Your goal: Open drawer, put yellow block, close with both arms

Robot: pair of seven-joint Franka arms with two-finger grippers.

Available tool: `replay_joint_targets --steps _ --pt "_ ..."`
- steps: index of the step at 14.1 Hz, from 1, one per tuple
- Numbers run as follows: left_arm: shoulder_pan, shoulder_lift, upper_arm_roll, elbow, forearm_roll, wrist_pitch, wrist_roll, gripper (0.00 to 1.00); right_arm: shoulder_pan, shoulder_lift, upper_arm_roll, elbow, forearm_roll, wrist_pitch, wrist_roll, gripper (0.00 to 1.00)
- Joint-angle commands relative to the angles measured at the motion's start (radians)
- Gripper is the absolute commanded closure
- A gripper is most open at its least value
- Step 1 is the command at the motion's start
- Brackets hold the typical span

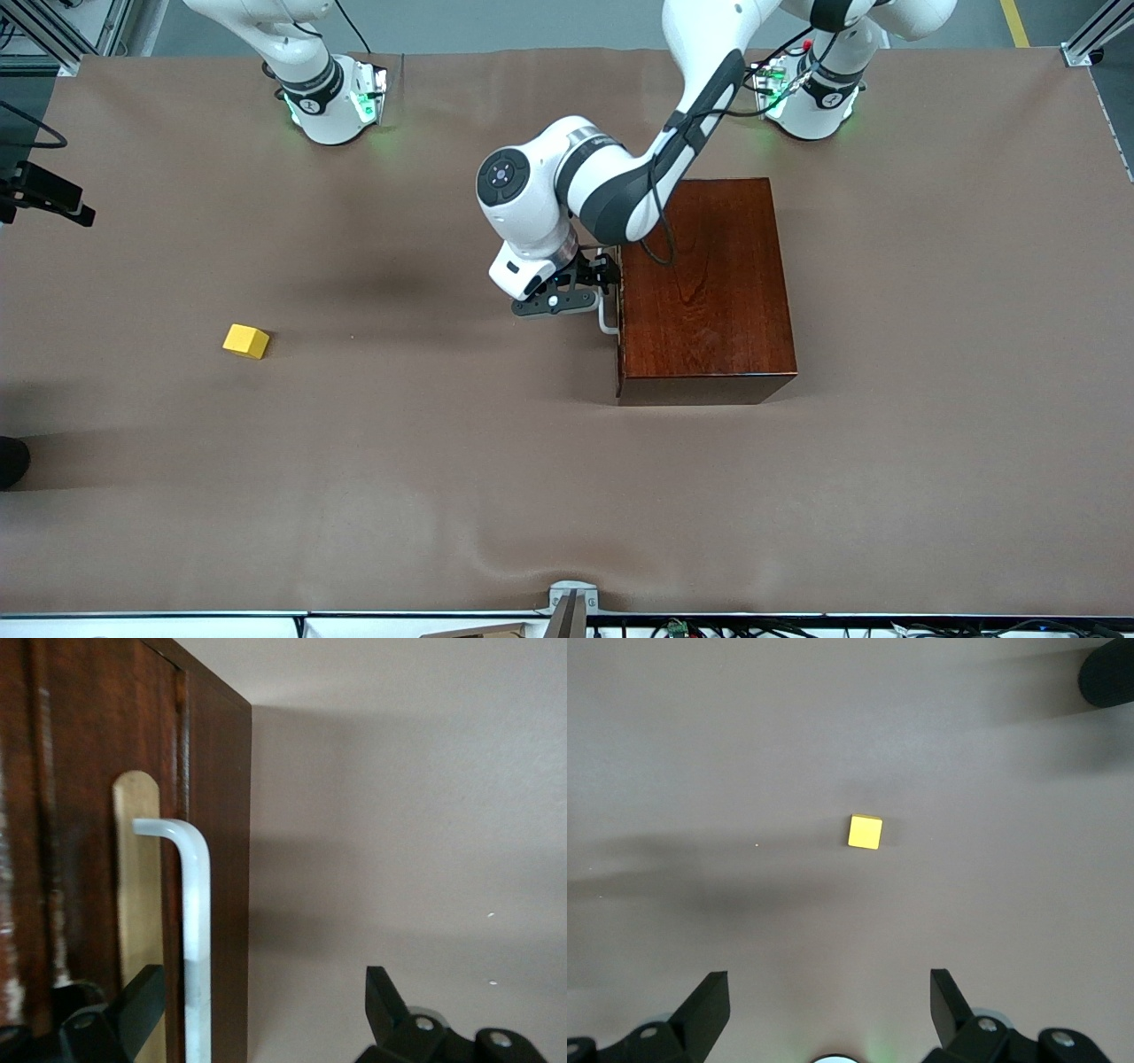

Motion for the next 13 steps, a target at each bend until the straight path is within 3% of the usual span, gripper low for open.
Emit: replay_joint_targets --steps 1,13 --pt "-0.02 0.023 0.01 0.027 0.029 -0.009 0.033 0.0 -0.016 0.018 0.012 -0.008 -0.006 0.022 0.007 0.0" --pt "-0.024 0.037 -0.01 0.03 0.016 0.093 -0.01 0.0 -0.014 0.081 0.014 -0.008 0.005 0.124 0.011 0.0"
